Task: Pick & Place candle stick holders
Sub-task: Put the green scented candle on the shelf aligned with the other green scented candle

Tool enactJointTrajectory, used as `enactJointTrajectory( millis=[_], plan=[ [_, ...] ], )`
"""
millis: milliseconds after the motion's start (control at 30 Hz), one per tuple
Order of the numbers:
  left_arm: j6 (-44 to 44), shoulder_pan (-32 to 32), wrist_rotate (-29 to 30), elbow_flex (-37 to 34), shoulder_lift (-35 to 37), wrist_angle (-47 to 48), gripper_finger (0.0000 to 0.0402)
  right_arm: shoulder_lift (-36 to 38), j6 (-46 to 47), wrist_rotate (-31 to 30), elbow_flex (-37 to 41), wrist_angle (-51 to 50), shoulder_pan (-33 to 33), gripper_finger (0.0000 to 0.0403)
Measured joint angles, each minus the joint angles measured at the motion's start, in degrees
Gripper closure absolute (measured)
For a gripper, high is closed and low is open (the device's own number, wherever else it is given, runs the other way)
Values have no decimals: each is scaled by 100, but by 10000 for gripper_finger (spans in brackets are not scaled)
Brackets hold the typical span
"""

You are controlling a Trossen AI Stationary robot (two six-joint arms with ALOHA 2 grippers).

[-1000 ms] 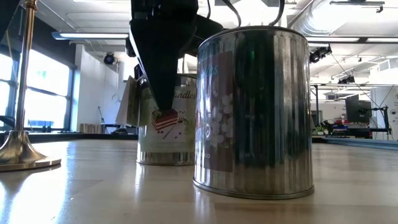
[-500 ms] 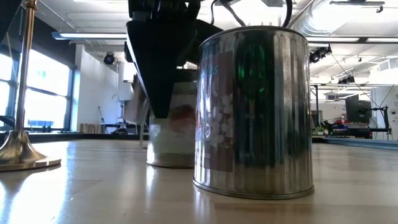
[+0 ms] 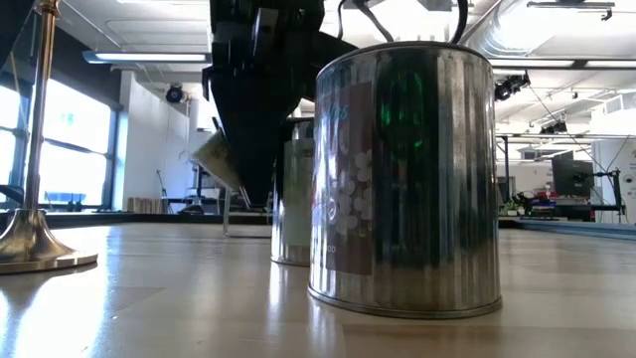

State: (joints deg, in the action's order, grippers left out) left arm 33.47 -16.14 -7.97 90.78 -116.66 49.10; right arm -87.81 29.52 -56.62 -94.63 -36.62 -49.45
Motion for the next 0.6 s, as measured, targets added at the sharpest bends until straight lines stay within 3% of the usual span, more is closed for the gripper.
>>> enactJointTrajectory(
  millis=[133,600],
  plan=[
    [2,2,20,0,0,-11,397,0,2,0,0,0,0,96],
    [-116,2,101,0,0,-56,401,0,2,2,0,0,-1,96]
  ],
)
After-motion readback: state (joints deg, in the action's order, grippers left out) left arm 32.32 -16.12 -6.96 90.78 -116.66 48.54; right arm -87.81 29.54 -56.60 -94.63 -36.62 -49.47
